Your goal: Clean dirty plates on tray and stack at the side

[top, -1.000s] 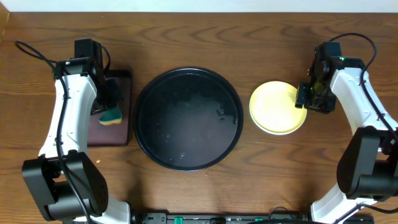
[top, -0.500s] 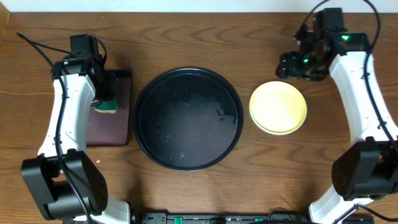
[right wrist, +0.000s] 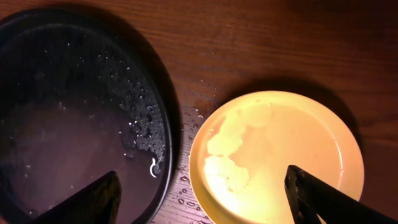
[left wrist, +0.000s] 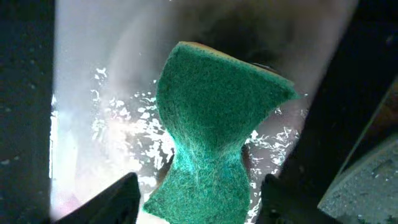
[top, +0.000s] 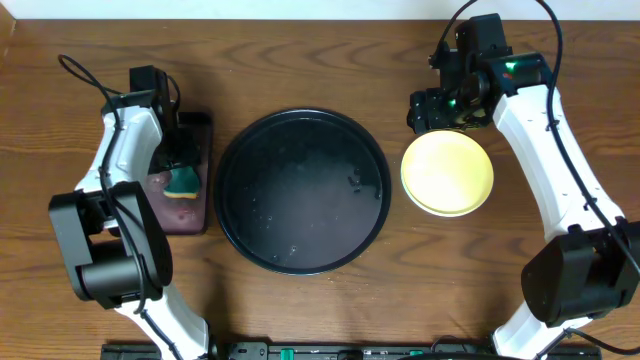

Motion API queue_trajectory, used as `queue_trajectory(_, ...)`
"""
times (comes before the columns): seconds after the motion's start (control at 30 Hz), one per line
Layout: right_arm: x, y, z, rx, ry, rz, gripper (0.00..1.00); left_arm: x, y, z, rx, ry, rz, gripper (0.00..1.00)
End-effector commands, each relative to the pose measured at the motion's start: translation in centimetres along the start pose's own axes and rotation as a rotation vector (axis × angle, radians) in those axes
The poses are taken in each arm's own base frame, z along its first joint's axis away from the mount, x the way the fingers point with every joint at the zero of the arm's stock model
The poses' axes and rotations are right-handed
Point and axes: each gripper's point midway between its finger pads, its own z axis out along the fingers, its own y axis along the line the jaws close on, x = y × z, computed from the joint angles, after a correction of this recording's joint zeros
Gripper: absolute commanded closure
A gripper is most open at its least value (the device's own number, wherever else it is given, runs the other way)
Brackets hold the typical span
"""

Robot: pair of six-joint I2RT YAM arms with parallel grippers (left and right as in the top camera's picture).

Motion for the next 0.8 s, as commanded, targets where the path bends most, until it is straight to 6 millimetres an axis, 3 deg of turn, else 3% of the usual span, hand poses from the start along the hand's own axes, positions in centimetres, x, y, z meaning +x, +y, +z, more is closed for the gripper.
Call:
queue_trajectory(0.0,-0.4,0.2,-1.0,0.009,-0.029,-0.02,0.16,-0.8,0.3,-1.7,-0.005,-0.039,-0.004,0.32)
queue_trajectory(0.07,-0.5,0.2,-1.0,0.01,-0.03,-0.01,0.12,-1.3,0.5,-3.8,-0.002,-0.066,-0.008,0.31)
queue_trajectory(0.1,-0.6,0.2,-1.1,0.01,-0.033,-0.007,0.03,-1.6,0.6,-5.1,-0.001,-0.084,-0.013,0.31)
queue_trajectory(0.13,-0.6,0.2,-1.2,0.009,-0.037,-0.002,0.01,-1.8,0.8,-6.6,0.002,-0.106,-0.023,0.31)
queue_trajectory(0.27,-1.7,0.1,-2.8,0.01,-0.085,0.0,0.01,-2.2,1.4,-12.6,0.018,-0.229,-0.073,0.29)
queue_trajectory(0.33,-2.5,0.0,-4.3,0.01,-0.126,0.002,0.01,-2.1,1.6,-15.0,0.024,-0.291,-0.079,0.22)
queue_trajectory(0.5,-4.2,0.3,-11.0,0.007,-0.288,-0.006,0.01,-1.5,2.1,-19.0,0.036,-0.397,-0.091,0.22)
queue_trajectory(0.63,-4.8,1.2,-17.1,0.0,-0.454,-0.029,0.01,-1.3,2.2,-20.1,0.039,-0.427,-0.094,0.22)
queue_trajectory(0.77,-3.3,2.1,-21.9,-0.007,-0.555,-0.048,0.01,-1.3,2.2,-20.0,0.039,-0.426,-0.094,0.22)
